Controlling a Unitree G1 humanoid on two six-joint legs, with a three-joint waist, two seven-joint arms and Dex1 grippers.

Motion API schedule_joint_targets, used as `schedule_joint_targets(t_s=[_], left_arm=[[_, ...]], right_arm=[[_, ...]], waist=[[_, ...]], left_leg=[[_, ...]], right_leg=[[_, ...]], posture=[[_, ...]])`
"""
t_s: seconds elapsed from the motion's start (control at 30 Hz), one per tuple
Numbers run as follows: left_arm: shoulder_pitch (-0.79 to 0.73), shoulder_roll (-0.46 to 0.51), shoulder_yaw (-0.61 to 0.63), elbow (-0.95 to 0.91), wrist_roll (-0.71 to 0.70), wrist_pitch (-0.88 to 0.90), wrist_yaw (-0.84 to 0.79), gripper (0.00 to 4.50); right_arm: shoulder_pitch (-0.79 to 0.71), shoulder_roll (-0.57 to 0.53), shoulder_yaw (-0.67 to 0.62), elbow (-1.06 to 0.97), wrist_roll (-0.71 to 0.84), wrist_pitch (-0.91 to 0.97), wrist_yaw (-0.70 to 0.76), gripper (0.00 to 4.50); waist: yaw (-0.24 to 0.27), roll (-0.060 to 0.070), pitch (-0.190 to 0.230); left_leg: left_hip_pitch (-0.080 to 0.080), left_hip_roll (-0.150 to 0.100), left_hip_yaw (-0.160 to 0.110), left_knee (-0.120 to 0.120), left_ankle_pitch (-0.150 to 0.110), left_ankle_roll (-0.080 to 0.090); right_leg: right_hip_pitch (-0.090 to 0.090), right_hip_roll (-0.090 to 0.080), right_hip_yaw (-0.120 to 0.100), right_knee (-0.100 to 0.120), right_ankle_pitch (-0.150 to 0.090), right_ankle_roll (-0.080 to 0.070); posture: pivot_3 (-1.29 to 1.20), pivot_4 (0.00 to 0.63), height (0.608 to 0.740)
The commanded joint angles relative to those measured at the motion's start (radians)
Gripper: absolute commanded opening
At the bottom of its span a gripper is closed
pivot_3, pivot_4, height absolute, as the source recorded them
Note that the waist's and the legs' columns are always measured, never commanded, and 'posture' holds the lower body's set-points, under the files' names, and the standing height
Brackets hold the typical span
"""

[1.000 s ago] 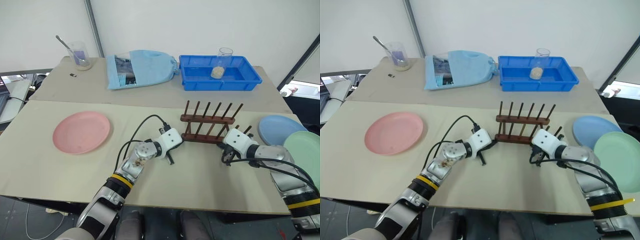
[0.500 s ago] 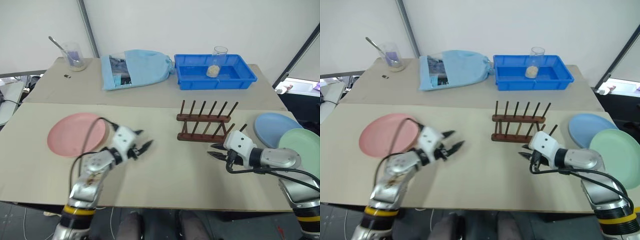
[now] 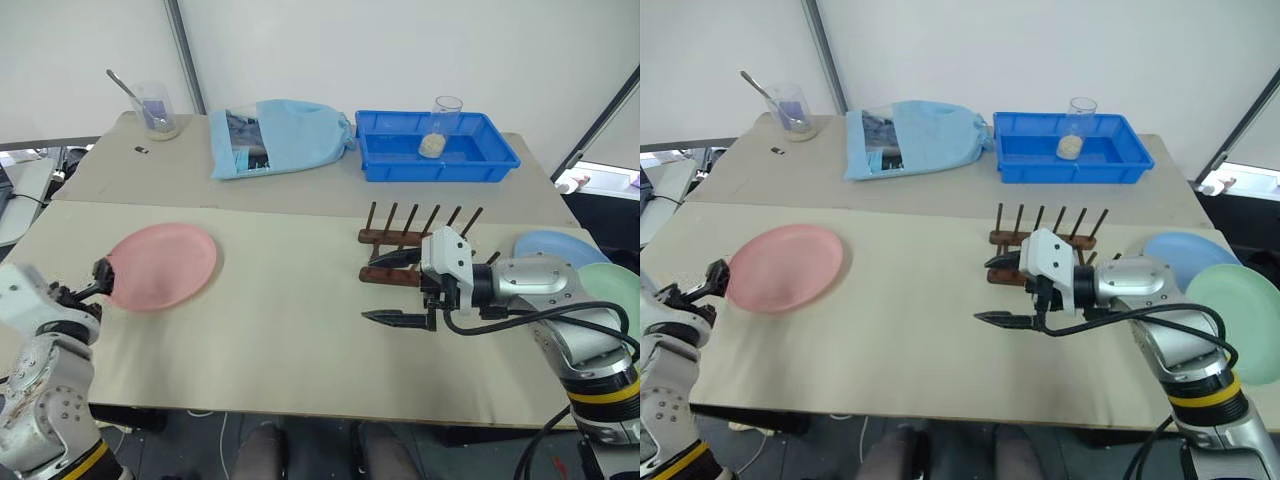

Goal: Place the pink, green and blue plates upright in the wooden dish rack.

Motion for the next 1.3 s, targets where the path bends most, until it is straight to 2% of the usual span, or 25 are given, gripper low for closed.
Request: schedule_joint_targets(t_s=[0.03,0.1,0.23,0.33,0.47,0.5,0.6,0.8,0.93,1.17,1.3], left_arm=[[-0.045,-0.015,0.020,0.041,-0.056,0.068,0.066,4.50],[-0.075,-0.028,0.020,0.072,-0.075,0.102,0.099,4.50],[-0.133,-0.045,-0.018,0.142,-0.075,0.149,0.158,4.50],[-0.156,-0.042,-0.042,0.185,-0.064,0.149,0.179,3.75],[-0.192,-0.079,-0.007,0.224,-0.078,0.128,0.247,2.02],[-0.197,-0.089,0.002,0.227,-0.083,0.121,0.260,1.47],[-0.207,-0.114,-0.023,0.205,-0.090,0.105,0.274,0.13],[-0.321,-0.168,-0.183,0.115,-0.126,0.104,0.270,0.05],[-0.395,-0.200,-0.297,0.072,-0.107,0.108,0.297,0.05],[-0.468,-0.249,-0.338,0.049,-0.132,0.127,0.356,0.05],[-0.488,-0.258,-0.335,0.033,-0.154,0.151,0.377,0.00]], right_arm=[[-0.049,0.012,0.013,0.014,-0.019,-0.046,0.011,4.45],[-0.066,0.014,0.017,0.020,-0.020,-0.047,0.018,4.45],[-0.105,0.012,0.021,0.030,-0.025,-0.045,0.030,4.45],[-0.116,0.010,0.023,0.029,-0.031,-0.045,0.028,4.50],[-0.124,0.017,0.019,0.016,-0.048,-0.047,0.002,4.50],[-0.125,0.020,0.020,0.015,-0.058,-0.051,-0.009,4.50],[-0.138,0.040,0.033,0.006,-0.085,-0.068,-0.032,4.50],[-0.280,0.170,0.143,0.054,-0.207,-0.095,-0.120,4.50],[-0.350,0.258,0.264,0.148,-0.361,-0.151,-0.193,4.50],[-0.420,0.336,0.386,0.364,-0.585,-0.330,-0.289,4.50],[-0.456,0.375,0.426,0.485,-0.691,-0.431,-0.351,3.36]], waist=[[0.000,0.000,0.000],[0.001,-0.003,0.001],[-0.001,-0.005,0.000],[-0.003,-0.005,0.000],[-0.002,-0.005,0.000],[-0.002,-0.005,0.000],[0.000,-0.005,0.000],[0.002,-0.006,0.001],[-0.003,-0.007,0.000],[-0.007,-0.007,0.000],[-0.006,-0.007,0.000]], left_leg=[[0.000,0.000,0.000,0.000,0.000,0.000],[0.000,0.000,0.000,0.000,0.000,-0.001],[0.000,0.001,0.000,0.001,0.001,-0.001],[0.000,0.001,0.000,0.000,0.001,-0.001],[0.000,0.001,0.000,-0.002,0.000,-0.001],[0.000,0.001,0.000,-0.002,0.000,-0.001],[0.000,0.001,0.000,-0.001,0.001,-0.001],[-0.001,0.000,0.000,0.000,0.001,-0.002],[-0.003,0.000,0.000,0.000,0.001,-0.003],[-0.014,0.000,0.000,-0.001,0.001,-0.004],[-0.016,0.000,-0.001,-0.001,0.003,-0.007]], right_leg=[[0.000,0.000,0.000,0.000,0.000,-0.001],[0.000,0.000,-0.001,0.000,-0.003,-0.006],[0.000,0.000,-0.001,0.001,-0.002,-0.007],[-0.001,0.001,-0.001,0.001,-0.002,-0.008],[-0.001,0.000,-0.001,0.001,0.001,-0.004],[-0.001,0.000,-0.001,0.001,0.001,-0.004],[-0.001,0.000,-0.001,0.001,0.001,-0.004],[-0.001,-0.001,-0.001,0.001,-0.001,-0.009],[-0.002,0.000,-0.002,0.000,0.003,-0.003],[-0.016,-0.001,-0.002,0.002,0.004,-0.003],[-0.019,0.000,-0.002,0.005,0.005,-0.003]], posture=[[0.00,0.150,0.696],[0.00,0.150,0.696],[0.00,0.150,0.696],[0.00,0.150,0.696],[0.00,0.150,0.696],[0.00,0.150,0.696],[0.00,0.150,0.696],[0.00,0.150,0.696],[0.00,0.150,0.696],[0.00,0.150,0.696],[0.00,0.150,0.696]])
